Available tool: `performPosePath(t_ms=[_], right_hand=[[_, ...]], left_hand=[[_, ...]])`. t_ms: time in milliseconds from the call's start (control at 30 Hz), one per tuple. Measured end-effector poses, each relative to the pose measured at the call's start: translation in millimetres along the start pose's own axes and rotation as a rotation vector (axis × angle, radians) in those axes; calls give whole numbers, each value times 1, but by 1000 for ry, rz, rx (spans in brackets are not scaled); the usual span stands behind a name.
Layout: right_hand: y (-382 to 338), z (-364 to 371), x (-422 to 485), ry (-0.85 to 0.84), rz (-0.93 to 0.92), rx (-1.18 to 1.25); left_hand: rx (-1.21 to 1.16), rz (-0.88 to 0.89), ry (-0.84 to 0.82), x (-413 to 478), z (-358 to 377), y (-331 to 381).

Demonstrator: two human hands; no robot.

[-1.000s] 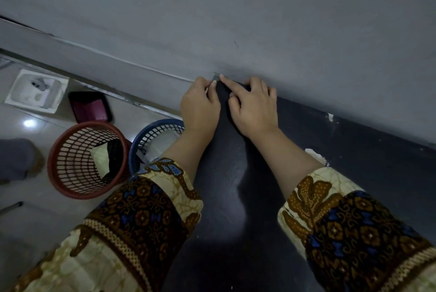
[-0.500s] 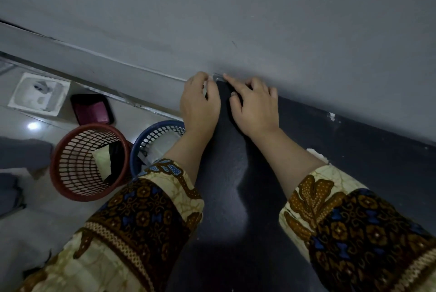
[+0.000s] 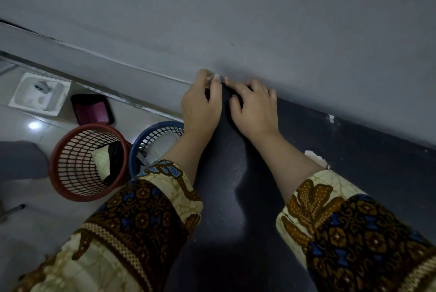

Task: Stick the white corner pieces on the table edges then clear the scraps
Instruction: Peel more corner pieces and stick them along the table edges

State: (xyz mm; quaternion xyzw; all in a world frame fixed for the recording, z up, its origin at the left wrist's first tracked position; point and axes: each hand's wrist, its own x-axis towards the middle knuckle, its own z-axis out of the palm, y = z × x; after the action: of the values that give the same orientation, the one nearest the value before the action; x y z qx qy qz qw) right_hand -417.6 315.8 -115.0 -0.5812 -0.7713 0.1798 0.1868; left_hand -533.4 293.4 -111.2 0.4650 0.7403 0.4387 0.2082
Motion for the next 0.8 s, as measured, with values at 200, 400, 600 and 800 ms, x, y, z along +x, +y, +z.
performPosePath(t_ms=[200, 400, 600, 800], right_hand=[[0, 0, 1, -24, 7, -57], [-2, 0, 2, -25, 20, -39], [0, -1, 1, -33, 28, -9], [-2, -2, 1, -25, 9, -22]], left_hand=[[30, -13, -38, 1, 0, 2], [-6, -52, -29, 5, -1, -3], [-24, -103, 31, 0, 0, 2], [-79, -85, 43, 1, -2, 1]])
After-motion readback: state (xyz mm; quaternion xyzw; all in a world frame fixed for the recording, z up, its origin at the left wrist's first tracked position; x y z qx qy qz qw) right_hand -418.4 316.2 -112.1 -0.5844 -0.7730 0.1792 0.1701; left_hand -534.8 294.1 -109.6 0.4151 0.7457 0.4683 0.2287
